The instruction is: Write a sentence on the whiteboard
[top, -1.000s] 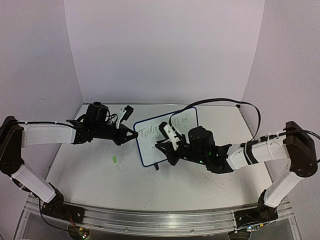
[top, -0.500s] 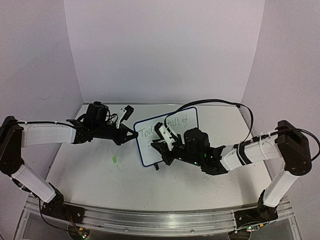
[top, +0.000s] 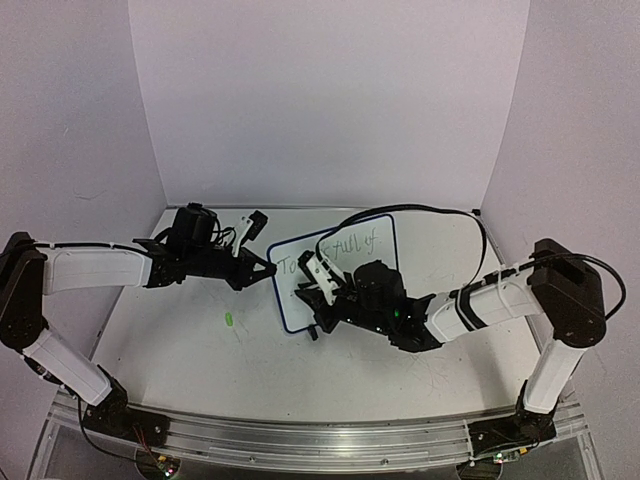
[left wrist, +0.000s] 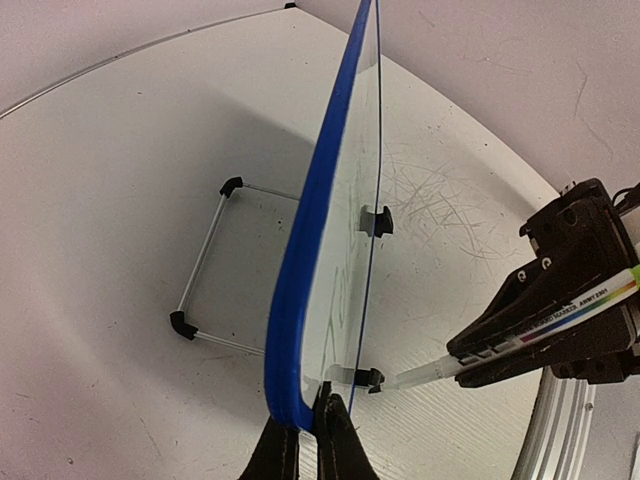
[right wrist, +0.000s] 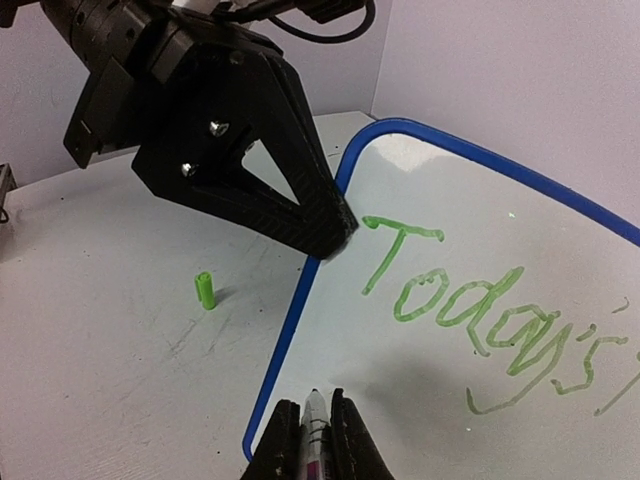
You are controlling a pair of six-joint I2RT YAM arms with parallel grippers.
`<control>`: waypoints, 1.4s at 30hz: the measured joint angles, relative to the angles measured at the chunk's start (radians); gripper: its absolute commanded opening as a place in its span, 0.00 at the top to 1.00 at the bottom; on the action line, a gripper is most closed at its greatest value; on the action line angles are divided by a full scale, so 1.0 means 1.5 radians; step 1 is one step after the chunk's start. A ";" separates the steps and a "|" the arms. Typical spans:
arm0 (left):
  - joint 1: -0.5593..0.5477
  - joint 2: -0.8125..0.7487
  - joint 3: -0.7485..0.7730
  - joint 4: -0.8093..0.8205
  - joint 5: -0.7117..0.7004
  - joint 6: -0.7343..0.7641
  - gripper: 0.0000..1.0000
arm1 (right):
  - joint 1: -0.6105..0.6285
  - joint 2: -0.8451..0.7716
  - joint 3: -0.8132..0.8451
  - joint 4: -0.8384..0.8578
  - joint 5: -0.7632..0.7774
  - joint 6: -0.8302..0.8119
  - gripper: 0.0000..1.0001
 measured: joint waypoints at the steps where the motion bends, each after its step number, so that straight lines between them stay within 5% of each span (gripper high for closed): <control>1: 0.000 0.000 0.000 0.000 0.000 0.000 1.00 | 0.001 0.001 0.002 0.000 0.004 0.000 1.00; 42: 0.000 0.000 0.000 -0.003 -0.005 0.000 1.00 | 0.023 0.039 0.008 -0.023 0.069 0.053 1.00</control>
